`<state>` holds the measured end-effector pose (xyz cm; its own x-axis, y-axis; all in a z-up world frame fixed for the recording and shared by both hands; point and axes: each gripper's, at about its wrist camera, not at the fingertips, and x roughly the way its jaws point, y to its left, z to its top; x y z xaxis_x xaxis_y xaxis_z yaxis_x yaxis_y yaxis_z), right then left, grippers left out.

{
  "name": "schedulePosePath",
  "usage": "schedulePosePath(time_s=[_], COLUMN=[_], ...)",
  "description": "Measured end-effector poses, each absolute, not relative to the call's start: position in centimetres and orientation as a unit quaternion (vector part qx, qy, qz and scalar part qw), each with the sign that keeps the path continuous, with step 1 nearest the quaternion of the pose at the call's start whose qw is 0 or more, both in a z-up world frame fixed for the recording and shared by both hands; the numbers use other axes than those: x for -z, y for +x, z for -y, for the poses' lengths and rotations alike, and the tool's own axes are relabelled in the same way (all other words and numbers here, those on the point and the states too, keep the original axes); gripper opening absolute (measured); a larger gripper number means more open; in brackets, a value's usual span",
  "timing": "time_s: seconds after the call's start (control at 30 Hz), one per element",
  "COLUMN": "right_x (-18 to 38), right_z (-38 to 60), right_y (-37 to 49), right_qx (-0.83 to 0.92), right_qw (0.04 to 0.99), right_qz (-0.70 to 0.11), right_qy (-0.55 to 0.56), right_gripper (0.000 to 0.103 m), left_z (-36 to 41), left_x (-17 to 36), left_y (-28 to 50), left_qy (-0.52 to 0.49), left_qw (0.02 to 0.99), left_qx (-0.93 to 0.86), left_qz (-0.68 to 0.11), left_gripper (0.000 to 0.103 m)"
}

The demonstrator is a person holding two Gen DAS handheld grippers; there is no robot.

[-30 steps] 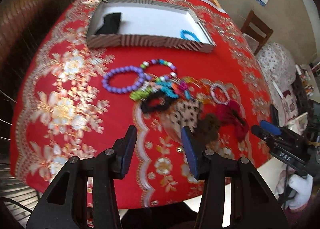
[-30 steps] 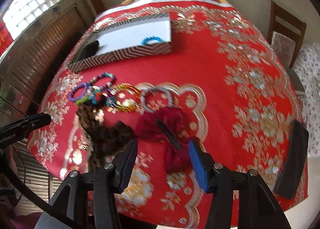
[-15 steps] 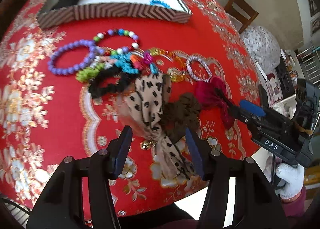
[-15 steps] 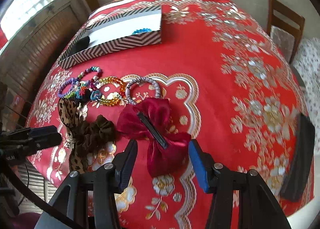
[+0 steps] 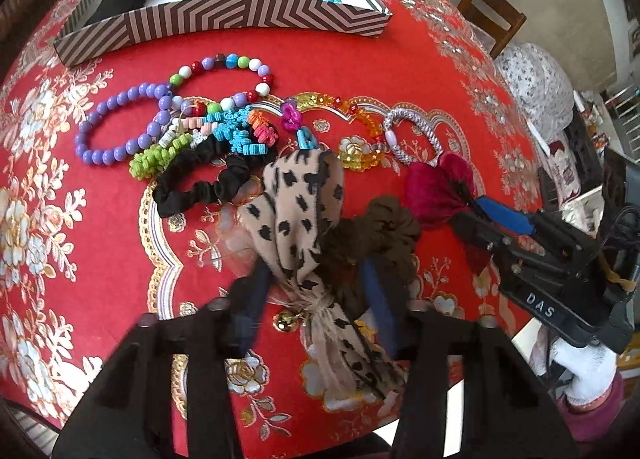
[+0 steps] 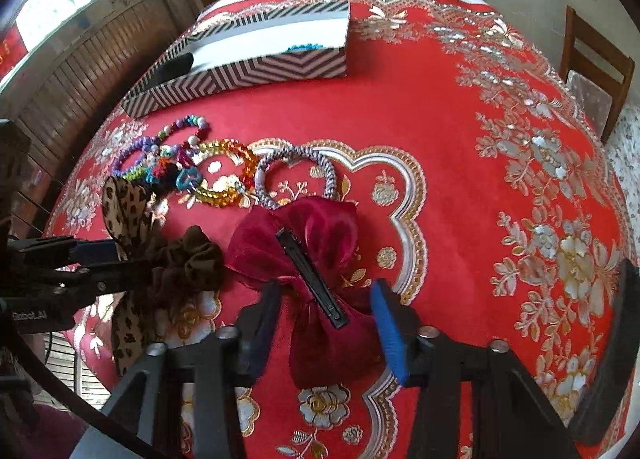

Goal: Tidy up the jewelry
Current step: 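Grasp the leopard bow with the left tool while the right grasps the red bow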

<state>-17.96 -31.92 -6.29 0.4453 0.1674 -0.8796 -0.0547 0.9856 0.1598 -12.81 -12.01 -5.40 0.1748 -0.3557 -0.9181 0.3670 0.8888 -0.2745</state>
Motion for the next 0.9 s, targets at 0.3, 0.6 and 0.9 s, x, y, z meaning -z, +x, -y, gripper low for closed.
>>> schedulePosePath(time_s=[0.3,0.6,0.9], right_x=[5.5,1.4,-1.4], right_z=[32.1,31.9,29.7], right_y=[-18.1,-18.7,-17.3], right_qx=[-0.057,-0.066,-0.091], right_qw=[0.857,0.870,0.881], right_qz=[-0.511,-0.485,-0.461], right_qy=[0.046,0.066,0.051], right_gripper=[0.014,0.014,0.014], left_z=[10.4,7.6,6.3], left_x=[4.1,-0.1,-3.1], left_y=[-12.9,-13.1,-12.1], left_qy=[-0.013,-0.042,-0.037], left_qw=[0.758,0.777,0.806], left_qx=[0.248,0.248,0.227], left_qz=[-0.603,-0.577,-0.546], left_gripper=[0.015,0.014,0.014])
